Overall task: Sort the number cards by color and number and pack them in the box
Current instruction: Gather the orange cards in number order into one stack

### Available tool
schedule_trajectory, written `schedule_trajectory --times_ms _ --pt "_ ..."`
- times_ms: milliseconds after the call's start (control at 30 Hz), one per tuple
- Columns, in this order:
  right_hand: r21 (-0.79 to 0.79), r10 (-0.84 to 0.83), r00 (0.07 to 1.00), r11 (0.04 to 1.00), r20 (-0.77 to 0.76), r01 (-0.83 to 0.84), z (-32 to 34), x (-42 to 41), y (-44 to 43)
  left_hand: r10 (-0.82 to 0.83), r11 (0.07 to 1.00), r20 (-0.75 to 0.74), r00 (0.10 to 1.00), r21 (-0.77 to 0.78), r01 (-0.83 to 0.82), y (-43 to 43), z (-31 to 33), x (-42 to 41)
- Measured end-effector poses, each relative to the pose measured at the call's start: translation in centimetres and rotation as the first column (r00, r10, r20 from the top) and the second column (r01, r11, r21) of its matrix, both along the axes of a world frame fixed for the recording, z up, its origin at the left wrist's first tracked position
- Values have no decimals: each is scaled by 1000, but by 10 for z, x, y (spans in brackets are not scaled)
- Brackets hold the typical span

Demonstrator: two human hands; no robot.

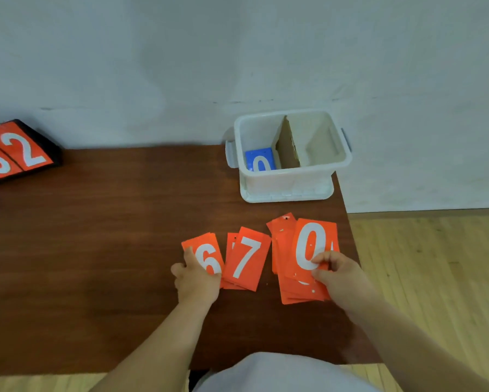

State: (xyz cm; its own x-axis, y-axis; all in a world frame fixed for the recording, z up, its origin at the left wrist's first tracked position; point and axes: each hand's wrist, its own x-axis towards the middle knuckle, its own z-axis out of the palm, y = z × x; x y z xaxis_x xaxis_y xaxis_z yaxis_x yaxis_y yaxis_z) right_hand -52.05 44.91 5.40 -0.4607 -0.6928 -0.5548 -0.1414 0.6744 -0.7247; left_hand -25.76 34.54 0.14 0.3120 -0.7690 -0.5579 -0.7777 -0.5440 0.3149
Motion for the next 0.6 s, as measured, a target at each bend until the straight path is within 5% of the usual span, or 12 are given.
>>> schedule_trajectory --times_ms 500,600 --pt "-15 -9 994 1000 110 10 17 -2 -6 161 915 -231 960 -330 -233 20 48 17" --pt "-35 -122 926 989 357 144 29 15 -11 39 919 -289 956 -365 -148 17 64 28"
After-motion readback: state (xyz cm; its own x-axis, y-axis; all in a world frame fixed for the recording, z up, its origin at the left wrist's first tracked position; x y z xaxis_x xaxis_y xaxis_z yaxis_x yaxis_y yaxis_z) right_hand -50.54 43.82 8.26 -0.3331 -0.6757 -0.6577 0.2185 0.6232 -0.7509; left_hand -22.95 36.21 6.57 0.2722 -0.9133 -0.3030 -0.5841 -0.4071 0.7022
